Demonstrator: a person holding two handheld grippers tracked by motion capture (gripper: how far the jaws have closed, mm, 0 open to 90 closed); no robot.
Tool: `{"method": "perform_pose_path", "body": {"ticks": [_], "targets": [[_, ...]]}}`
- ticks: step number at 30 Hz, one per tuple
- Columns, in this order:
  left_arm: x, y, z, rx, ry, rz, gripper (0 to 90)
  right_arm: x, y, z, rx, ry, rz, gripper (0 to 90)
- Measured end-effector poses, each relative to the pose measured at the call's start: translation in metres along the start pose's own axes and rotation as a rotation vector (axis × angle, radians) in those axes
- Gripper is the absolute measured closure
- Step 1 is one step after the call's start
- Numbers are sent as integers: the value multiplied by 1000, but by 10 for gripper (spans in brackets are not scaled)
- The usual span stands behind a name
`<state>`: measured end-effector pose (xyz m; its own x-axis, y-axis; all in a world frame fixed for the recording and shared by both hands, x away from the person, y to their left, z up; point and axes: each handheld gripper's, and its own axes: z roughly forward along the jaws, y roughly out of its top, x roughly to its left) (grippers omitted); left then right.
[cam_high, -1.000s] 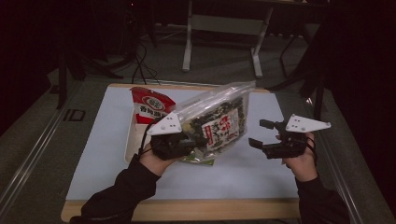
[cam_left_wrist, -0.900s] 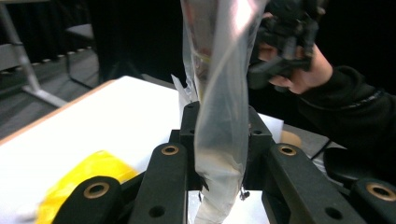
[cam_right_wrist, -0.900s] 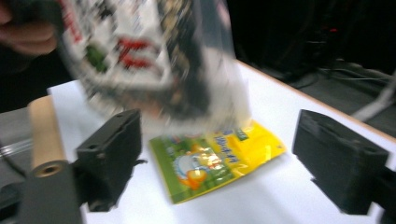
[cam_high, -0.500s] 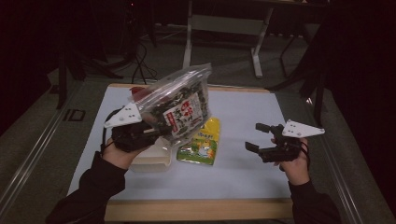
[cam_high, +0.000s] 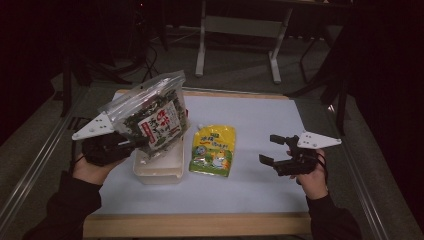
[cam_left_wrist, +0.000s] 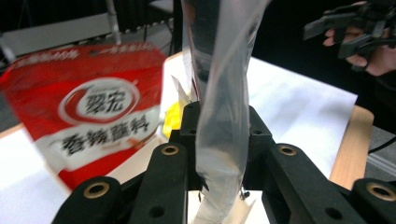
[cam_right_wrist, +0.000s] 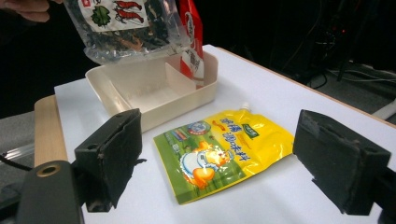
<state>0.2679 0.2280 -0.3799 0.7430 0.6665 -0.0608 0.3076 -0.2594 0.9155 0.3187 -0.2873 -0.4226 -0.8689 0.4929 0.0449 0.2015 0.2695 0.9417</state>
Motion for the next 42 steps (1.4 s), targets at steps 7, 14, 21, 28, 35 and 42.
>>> {"method": "perform_pose_path", "body": {"ticks": [7, 14, 21, 28, 35, 42], "targets": [[14, -10, 1, 88, 10, -7, 776, 1, 2, -1, 5, 3, -6, 154], [21, -14, 18, 146, 13, -25, 776, 1, 2, 3, 15, 8, -6, 154], [24, -19, 36, 215, 20, -22, 776, 2, 3, 4, 17, 12, -16, 153], [30, -29, 46, 210, 31, -26, 776, 2, 1, 4, 23, 12, -14, 153], [34, -40, 48, 173, 33, -61, 776, 2, 0, 6, 27, 16, -13, 153], [42, -66, 54, 167, 23, -128, 775, 3, -2, 8, 35, 18, -13, 154]]}}
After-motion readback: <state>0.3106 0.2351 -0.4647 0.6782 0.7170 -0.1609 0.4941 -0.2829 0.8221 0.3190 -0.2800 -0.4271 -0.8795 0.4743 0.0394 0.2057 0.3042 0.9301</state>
